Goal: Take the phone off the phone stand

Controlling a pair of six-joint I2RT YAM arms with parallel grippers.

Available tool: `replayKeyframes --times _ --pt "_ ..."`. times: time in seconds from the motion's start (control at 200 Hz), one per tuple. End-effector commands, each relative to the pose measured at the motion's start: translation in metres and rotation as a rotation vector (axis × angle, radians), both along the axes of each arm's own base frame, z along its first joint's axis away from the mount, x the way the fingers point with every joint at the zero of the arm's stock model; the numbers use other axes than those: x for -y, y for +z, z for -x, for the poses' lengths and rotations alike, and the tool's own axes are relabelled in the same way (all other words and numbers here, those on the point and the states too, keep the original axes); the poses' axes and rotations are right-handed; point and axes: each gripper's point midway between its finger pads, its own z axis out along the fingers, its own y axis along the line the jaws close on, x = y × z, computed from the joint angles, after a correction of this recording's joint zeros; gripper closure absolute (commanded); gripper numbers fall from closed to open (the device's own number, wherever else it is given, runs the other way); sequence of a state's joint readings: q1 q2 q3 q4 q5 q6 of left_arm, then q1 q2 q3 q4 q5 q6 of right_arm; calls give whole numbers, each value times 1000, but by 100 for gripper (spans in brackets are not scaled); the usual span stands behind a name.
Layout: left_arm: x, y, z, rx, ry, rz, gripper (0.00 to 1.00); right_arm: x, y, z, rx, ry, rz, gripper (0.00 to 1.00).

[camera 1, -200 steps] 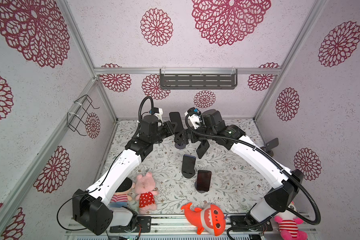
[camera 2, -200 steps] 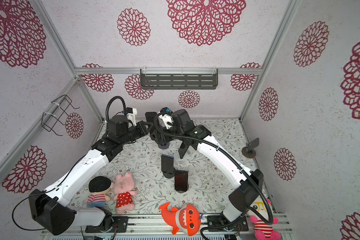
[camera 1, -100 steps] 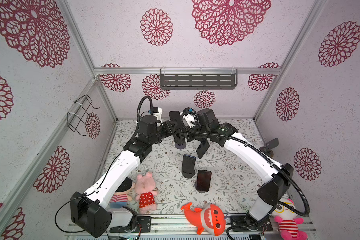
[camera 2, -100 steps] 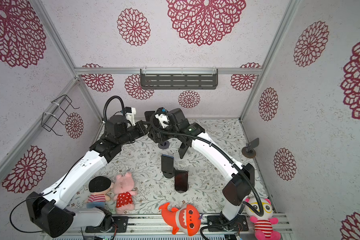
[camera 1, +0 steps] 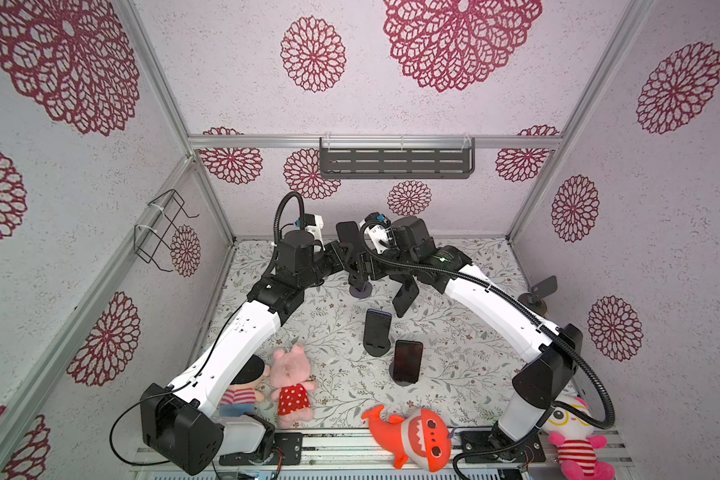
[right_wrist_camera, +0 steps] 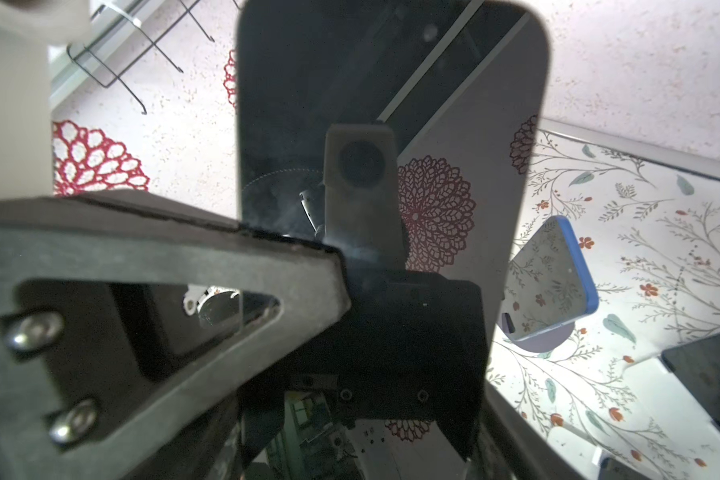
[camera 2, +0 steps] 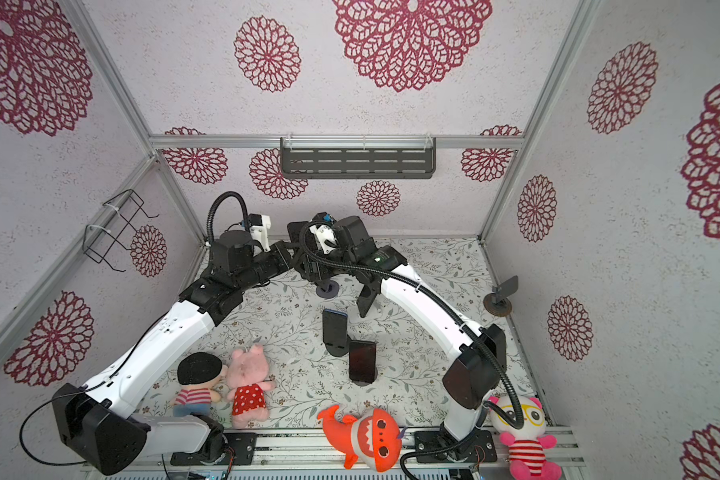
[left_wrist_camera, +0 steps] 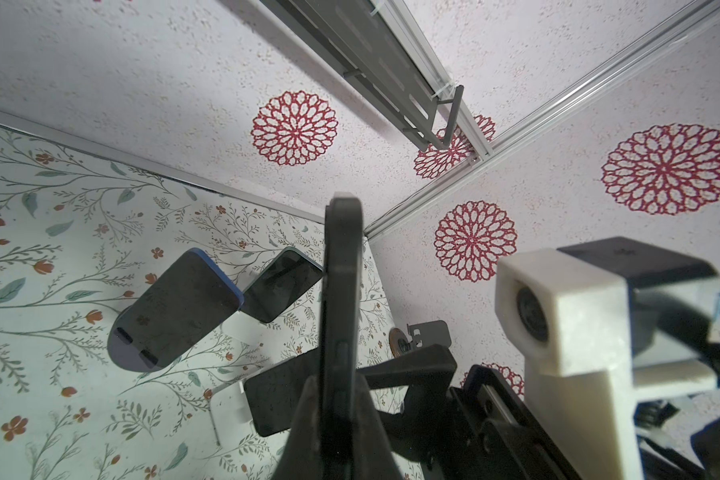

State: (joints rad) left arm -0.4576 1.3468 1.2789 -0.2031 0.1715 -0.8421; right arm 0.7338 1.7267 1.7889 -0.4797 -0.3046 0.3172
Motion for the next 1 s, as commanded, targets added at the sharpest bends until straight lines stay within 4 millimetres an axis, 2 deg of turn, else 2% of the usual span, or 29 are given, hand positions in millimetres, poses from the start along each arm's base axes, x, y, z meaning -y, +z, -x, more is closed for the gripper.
replayKeyframes --times 0.0,0.115,0.23,0.31,0.621,0.706,0.836,0.991 --pt "5 31 6 78 -22 57 100 -3 8 -6 45 -21 -8 30" --pt "5 32 5 81 -20 62 100 -2 1 -9 37 -37 11 30" --pt "5 35 6 90 -20 62 100 -4 -7 -11 21 -34 30 18" --pt "3 36 6 95 -13 55 100 -2 -11 -12 17 -42 44 17" --pt "4 32 4 90 -14 49 100 -1 -9 -13 37 -54 38 35" --pt "5 31 5 93 -17 51 100 1 -10 -14 46 -65 47 37" --pt "5 32 5 98 -19 58 100 3 -10 -16 64 -73 53 47" --pt "4 32 4 97 -14 65 82 5 -6 -19 89 -91 41 62"
